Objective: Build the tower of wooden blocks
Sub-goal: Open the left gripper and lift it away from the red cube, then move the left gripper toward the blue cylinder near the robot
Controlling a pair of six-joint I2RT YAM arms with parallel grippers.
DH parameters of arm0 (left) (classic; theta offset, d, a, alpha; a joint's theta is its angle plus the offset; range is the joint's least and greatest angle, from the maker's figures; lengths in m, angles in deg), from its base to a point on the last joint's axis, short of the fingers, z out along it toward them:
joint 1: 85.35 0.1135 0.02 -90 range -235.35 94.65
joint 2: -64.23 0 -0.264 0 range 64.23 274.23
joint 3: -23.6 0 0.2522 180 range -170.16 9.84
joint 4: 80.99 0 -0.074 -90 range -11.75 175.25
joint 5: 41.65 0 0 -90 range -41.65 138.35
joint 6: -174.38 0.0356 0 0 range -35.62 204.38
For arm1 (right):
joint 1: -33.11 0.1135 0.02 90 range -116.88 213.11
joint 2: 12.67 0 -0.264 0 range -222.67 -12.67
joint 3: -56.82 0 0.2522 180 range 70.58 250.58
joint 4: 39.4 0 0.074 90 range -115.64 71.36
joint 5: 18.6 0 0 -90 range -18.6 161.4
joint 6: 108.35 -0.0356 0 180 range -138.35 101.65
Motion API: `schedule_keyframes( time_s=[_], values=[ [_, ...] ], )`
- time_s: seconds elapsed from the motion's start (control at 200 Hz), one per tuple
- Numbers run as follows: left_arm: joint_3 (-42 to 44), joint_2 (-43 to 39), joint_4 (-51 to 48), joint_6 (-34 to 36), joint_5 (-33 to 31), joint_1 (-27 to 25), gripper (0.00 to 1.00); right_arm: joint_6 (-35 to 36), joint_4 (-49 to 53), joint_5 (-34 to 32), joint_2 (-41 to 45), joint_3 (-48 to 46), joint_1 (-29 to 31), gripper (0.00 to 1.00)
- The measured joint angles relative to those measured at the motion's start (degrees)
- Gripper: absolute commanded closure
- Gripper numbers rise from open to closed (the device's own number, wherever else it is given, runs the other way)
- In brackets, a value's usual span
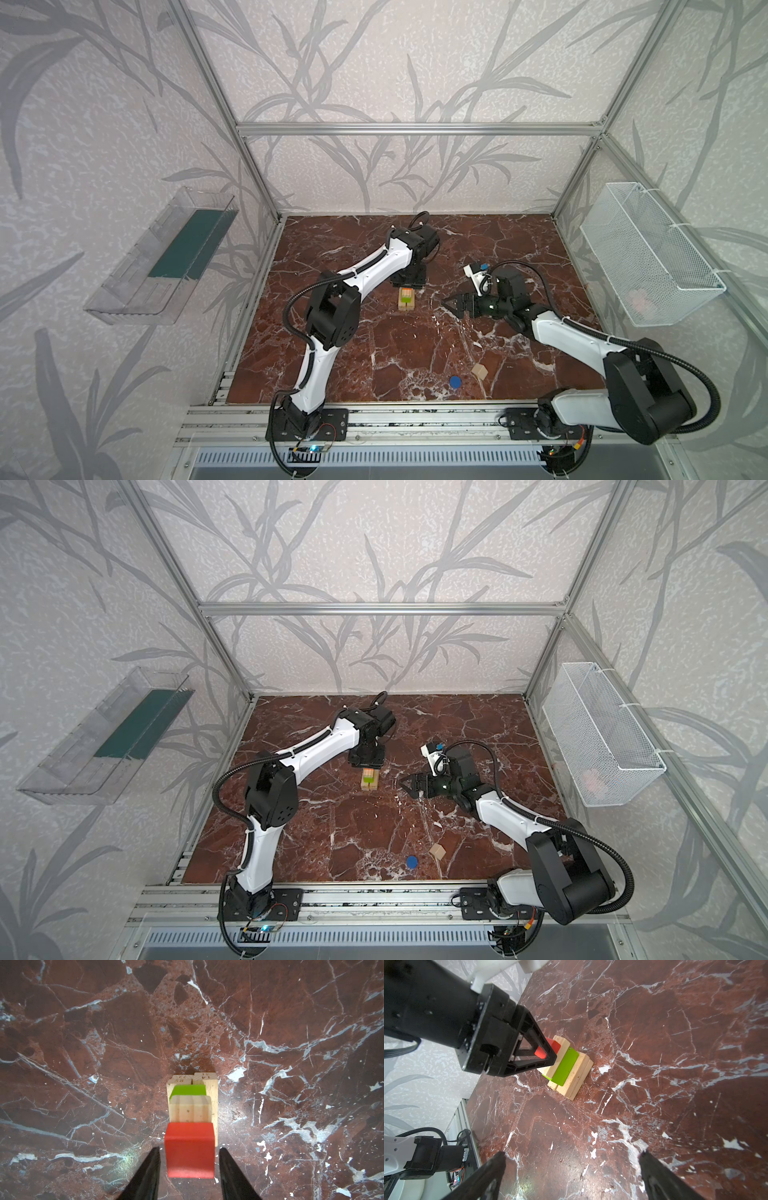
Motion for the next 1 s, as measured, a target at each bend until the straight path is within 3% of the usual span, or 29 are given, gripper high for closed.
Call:
schedule_keyframes(
  time_s=[0.365,0.765,1.0],
  values=[
    [1.86,-9.16,0.33,-2.82,-0.24,-2.45,0.49,-1.7,6.95,-1.88,5.03,0.0,-2.01,0.01],
    [14.99,-19.15,1.88,-11.17,-0.37,-18.05,0.48,-3.74,26.67,-4.09,14.12,0.02,-3.67,0.01],
    [25.9,-22.25,7.85,-17.64,2.1,-25.79,0.47,-5.84,37.03,-4.59,20.68,-0.39,-4.02,0.01]
  ],
)
